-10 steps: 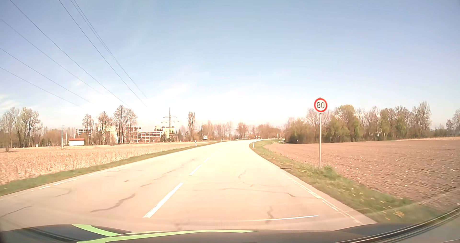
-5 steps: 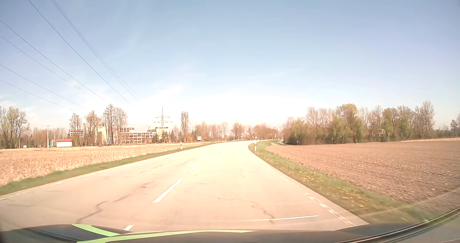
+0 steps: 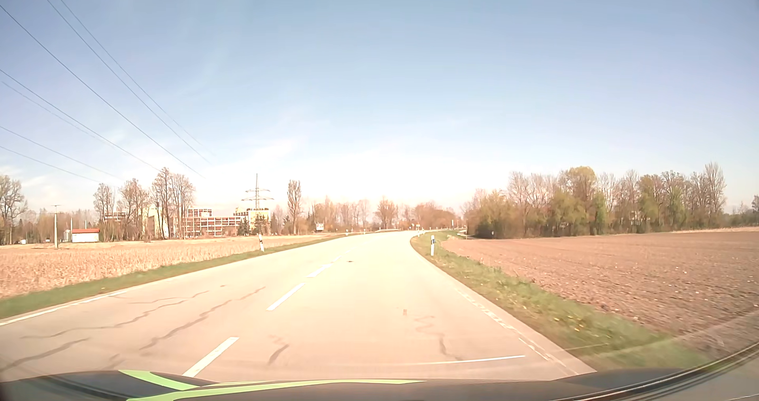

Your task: Follow the waypoints while adhering to traffic rules and regulations

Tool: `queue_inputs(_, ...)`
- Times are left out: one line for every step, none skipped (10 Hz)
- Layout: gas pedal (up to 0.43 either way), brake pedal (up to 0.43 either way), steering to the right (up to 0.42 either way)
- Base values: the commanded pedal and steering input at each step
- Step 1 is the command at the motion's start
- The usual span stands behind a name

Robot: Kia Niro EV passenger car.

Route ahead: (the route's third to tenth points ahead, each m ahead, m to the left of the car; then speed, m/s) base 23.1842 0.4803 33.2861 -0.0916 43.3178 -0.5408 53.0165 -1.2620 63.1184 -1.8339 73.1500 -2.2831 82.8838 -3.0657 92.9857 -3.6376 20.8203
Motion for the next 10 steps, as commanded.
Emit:
queue_inputs(0.13, 0.0, 0.006)
queue_inputs(0.15, 0.0, 0.006)
queue_inputs(0.157, 0.0, 0.006)
queue_inputs(0.169, 0.0, 0.006)
queue_inputs(0.177, 0.0, 0.006)
queue_inputs(0.189, 0.0, 0.006)
queue_inputs(0.189, 0.0, 0.006)
queue_inputs(0.209, 0.0, 0.006)
queue_inputs(0.209, 0.0, 0.006)
queue_inputs(0.22, 0.0, 0.006)
